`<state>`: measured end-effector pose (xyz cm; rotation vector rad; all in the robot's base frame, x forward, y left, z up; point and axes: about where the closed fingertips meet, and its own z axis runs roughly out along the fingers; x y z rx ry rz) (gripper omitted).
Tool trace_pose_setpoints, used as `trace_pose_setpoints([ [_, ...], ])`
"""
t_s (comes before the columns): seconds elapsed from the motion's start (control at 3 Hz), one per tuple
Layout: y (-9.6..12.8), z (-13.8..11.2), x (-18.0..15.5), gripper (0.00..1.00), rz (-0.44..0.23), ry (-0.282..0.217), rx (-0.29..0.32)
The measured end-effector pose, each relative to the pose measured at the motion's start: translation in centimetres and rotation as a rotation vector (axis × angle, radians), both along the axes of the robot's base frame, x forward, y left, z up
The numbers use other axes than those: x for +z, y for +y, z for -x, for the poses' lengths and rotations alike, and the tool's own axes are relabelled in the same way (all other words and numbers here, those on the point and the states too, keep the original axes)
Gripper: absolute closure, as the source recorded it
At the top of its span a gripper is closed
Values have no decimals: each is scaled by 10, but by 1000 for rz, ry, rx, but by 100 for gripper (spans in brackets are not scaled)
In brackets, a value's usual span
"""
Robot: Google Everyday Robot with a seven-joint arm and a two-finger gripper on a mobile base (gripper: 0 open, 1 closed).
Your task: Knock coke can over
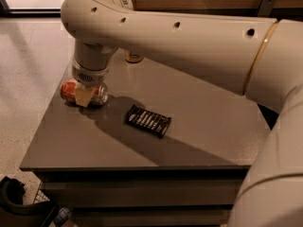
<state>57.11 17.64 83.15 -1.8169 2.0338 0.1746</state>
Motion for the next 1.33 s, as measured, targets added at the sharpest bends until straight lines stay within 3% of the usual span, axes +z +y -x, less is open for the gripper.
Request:
trace_pose_setpoints([
  [0.33, 0, 1, 1, 52, 0, -1, 0],
  [0.67, -1, 1, 1, 22, 0, -2, 1],
  [1.0, -1, 2, 2, 1, 0, -3, 1],
  [1.33, -1, 2, 2, 0, 0, -4, 2],
])
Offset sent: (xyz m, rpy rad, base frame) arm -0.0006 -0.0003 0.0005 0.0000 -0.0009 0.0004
